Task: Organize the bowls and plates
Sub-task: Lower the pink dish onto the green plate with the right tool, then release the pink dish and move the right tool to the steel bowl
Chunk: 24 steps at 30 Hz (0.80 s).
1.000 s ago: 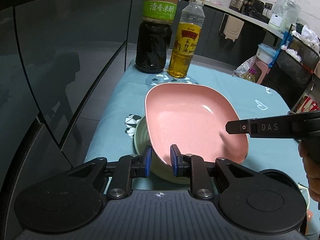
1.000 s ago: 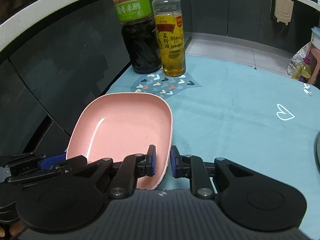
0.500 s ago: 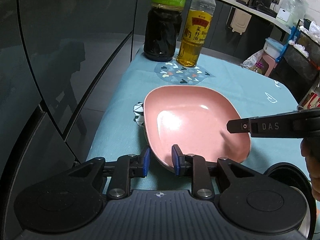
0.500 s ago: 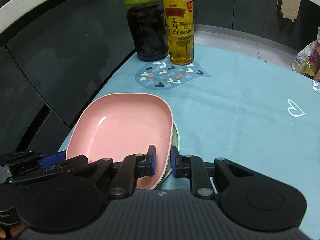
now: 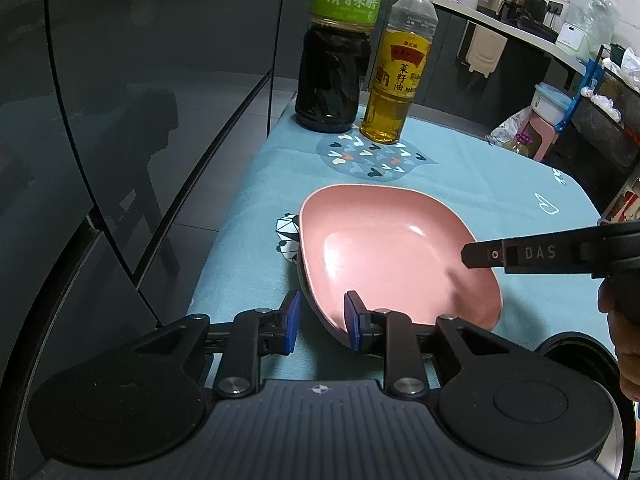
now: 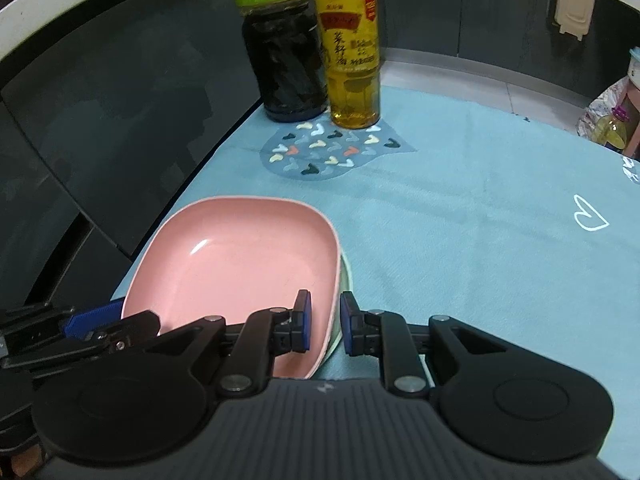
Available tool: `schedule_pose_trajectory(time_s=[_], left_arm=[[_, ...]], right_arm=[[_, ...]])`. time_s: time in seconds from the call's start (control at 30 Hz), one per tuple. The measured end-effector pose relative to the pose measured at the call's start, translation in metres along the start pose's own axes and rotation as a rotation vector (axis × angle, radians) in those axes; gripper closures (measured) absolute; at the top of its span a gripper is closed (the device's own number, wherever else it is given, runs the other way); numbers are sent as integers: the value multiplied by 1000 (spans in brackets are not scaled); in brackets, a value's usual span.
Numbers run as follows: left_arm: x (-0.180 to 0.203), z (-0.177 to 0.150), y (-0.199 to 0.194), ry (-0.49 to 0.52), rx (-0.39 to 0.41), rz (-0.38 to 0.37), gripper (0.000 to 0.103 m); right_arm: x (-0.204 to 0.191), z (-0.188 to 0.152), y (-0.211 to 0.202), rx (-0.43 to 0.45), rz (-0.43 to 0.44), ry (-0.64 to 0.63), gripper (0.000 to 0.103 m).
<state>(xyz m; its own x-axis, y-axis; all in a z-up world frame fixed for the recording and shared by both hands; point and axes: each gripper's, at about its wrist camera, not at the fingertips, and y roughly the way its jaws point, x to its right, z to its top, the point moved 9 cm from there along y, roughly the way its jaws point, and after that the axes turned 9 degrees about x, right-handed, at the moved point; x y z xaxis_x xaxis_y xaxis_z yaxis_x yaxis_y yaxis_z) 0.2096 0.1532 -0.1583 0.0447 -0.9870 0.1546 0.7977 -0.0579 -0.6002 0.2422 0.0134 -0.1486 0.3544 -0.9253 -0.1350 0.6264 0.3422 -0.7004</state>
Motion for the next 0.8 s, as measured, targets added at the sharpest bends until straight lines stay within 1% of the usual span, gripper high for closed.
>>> schedule_pose_trajectory(time_s=[0.2, 0.43, 0.8], left_arm=[[-2, 3, -5, -8, 11, 19, 81], [-2, 9, -12, -9, 31, 30, 81], [20, 18, -30, 27, 67, 19, 81]], right_arm=[[10, 5, -7, 14, -5, 32, 91], [22, 11, -20, 43, -3, 77, 87], [43, 7, -40, 72, -9, 114, 87]])
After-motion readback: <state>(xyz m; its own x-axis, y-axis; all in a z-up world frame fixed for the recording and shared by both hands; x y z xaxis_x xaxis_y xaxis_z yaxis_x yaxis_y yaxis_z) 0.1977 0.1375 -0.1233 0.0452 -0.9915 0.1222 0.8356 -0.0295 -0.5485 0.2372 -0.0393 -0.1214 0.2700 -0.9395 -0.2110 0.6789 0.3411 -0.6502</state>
